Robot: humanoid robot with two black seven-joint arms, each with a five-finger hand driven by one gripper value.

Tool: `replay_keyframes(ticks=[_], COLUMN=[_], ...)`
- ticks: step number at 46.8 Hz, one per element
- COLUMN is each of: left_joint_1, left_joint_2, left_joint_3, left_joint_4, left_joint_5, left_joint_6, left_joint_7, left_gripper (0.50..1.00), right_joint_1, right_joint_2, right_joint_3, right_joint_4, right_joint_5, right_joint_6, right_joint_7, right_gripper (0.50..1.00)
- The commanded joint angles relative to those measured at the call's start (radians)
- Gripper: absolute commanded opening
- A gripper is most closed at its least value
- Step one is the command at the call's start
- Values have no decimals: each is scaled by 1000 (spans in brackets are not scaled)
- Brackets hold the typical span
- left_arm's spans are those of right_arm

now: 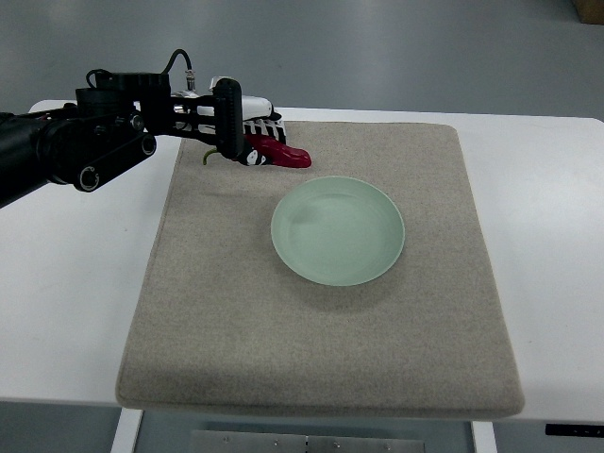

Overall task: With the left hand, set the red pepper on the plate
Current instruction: 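Carry the red pepper with the left hand over the green plate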

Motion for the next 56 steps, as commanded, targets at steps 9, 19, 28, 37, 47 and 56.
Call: replay_keyframes(ticks=[9, 19, 28, 37, 47, 56], left_joint_1=[-5, -4, 4, 9, 21, 25], left_joint_2=[-2, -3, -15, -35, -37, -37], left_joint_3=[-13, -13, -26, -26, -19, -13], left_joint_4=[-164, -242, -291, -294, -291, -285], left_joint_5=[0, 0, 0, 0, -6, -7], left_joint_6=[0, 0, 0, 0, 0, -2], left_joint_7=[1, -1, -1, -1, -1, -1], left_gripper=[525, 525, 525, 555, 649, 688], right_joint_1=[0, 0, 0, 0, 0, 0], right_joint_2=[0, 0, 0, 0, 0, 0], right_joint_3=[0, 0, 0, 0, 0, 0], right_joint_4=[0, 0, 0, 0, 0, 0], right_joint_5=[0, 0, 0, 0, 0, 0], right_joint_6=[0, 0, 0, 0, 0, 0], right_joint_7=[0, 0, 0, 0, 0, 0], right_gripper=[928, 928, 928, 928, 928, 928])
